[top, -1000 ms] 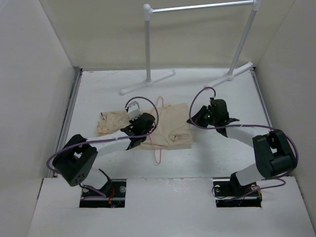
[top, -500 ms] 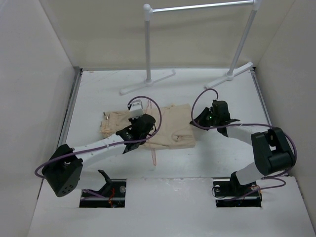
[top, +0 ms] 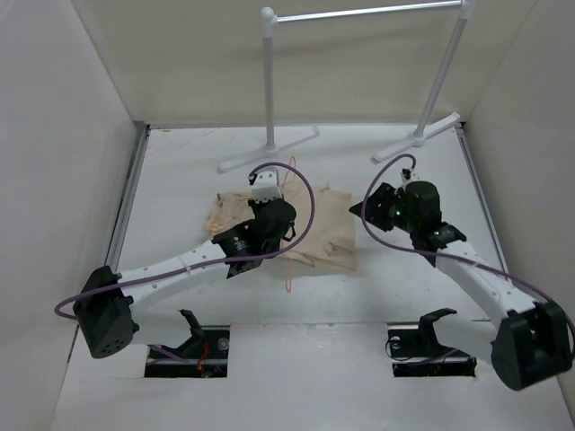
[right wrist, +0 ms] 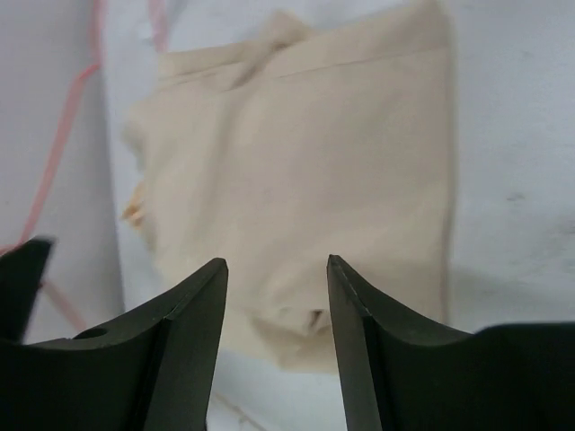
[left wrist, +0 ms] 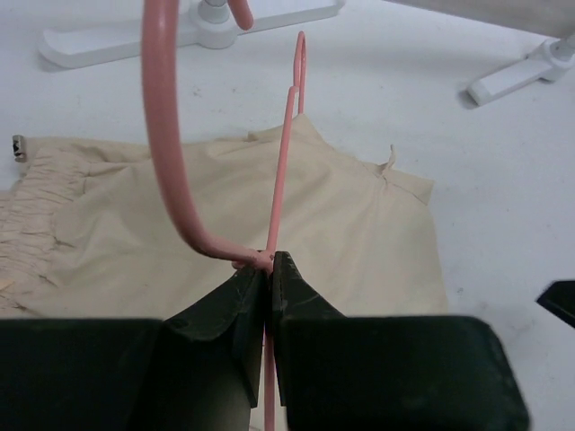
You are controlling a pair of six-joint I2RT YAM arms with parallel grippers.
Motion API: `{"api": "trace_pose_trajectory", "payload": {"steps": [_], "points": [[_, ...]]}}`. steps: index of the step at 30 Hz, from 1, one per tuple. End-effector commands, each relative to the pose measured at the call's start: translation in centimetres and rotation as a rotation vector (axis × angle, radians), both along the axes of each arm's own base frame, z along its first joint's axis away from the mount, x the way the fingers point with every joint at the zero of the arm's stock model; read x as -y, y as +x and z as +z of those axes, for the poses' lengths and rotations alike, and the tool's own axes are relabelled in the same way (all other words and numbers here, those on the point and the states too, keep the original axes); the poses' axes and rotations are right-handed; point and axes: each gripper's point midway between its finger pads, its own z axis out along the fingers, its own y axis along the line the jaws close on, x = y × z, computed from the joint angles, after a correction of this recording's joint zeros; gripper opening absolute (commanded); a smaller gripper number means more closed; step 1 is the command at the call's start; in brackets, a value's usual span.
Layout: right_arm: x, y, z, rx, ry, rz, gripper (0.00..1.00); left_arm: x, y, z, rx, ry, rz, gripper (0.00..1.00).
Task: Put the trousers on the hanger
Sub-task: Place the trousers on the hanger, then place the hanger at the clothesline.
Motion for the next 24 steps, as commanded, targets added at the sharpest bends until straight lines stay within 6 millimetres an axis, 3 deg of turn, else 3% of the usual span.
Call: {"api": "trace_pose_trajectory", "payload": {"steps": [1, 4, 6, 8, 11, 12, 17, 24], "points": [[-2.8, -2.8, 5.4, 0.168, -0.011, 0.159, 0.48, -0.1, 0.6, 4.8, 0.093, -0.080, 0.026, 0.01], [-8.4, -7.3, 8.5, 0.282, 0.047, 0.416, 0.23, 0.5, 0.8, 6.0, 0.100, -0.107, 0.006, 0.01], [-11.5, -9.6, 9.4, 0.327, 0.081, 0.528, 0.16, 1.0, 0.9, 6.8, 0.102, -0.130, -0.009, 0.01], [-13.7, -10.6, 10.1, 0.360, 0.107, 0.571, 0.23, 1.2, 0.9, 7.6, 0.107, -0.141, -0.016, 0.01], [-16.0, -11.2, 11.2, 0.400, 0.139, 0.583, 0.50, 1.5, 0.7, 8.2, 0.104, -0.144, -0.023, 0.01], [-16.6, -11.3, 11.4, 0.403, 0.149, 0.590, 0.54, 1.6, 0.7, 8.4, 0.107, -0.150, -0.024, 0.01], [-18.1, -11.0, 12.1, 0.421, 0.173, 0.595, 0.54, 2.0, 0.6, 8.9, 0.111, -0.163, -0.030, 0.01], [-18.8, -9.2, 11.0, 0.411, 0.136, 0.542, 0.48, 2.6, 0.1, 8.9, 0.109, -0.168, -0.045, 0.01]]}}
